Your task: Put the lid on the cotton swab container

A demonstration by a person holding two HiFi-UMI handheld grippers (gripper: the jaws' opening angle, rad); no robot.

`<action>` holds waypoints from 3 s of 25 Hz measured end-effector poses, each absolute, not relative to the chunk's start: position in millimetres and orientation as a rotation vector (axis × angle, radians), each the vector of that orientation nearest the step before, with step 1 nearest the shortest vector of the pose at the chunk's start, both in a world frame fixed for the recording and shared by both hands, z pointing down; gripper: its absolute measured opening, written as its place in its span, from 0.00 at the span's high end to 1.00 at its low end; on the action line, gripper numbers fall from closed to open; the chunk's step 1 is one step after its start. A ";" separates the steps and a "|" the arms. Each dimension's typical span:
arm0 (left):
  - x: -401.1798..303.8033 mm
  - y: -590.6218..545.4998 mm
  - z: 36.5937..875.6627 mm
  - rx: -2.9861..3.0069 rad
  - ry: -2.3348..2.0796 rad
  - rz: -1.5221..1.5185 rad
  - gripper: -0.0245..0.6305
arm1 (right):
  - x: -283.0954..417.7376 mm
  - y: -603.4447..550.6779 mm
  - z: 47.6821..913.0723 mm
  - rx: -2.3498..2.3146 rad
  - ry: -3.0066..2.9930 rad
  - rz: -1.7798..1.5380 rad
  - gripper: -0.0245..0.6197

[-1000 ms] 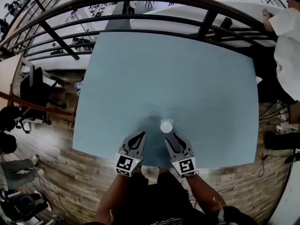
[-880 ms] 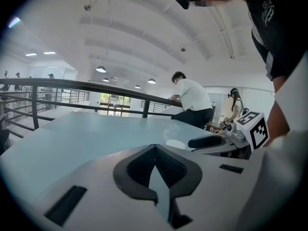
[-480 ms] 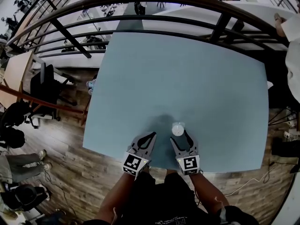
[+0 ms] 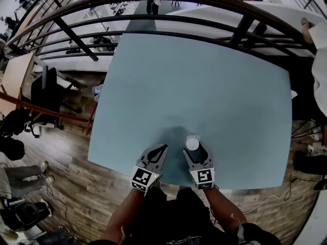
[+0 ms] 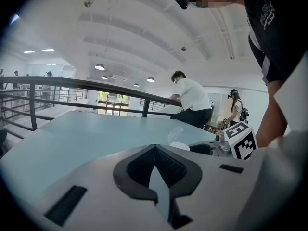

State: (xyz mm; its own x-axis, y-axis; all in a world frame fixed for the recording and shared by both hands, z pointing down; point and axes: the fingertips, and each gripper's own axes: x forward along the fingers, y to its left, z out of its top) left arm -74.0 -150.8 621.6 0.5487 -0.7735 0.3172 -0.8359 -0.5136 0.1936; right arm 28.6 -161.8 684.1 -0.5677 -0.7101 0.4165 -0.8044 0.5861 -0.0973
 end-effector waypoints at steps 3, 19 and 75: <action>-74.1 -153.1 619.2 2.465 -1.316 0.265 0.94 | 27.2 -161.8 681.2 1.232 -2.485 0.407 0.55; -28.2 -198.4 603.9 2.553 -1.185 0.296 0.94 | 30.5 -161.0 684.6 1.171 -2.512 0.300 0.60; 42.9 -161.2 639.5 2.589 -0.958 0.512 0.95 | 29.9 -163.5 683.1 1.166 -2.528 0.374 0.60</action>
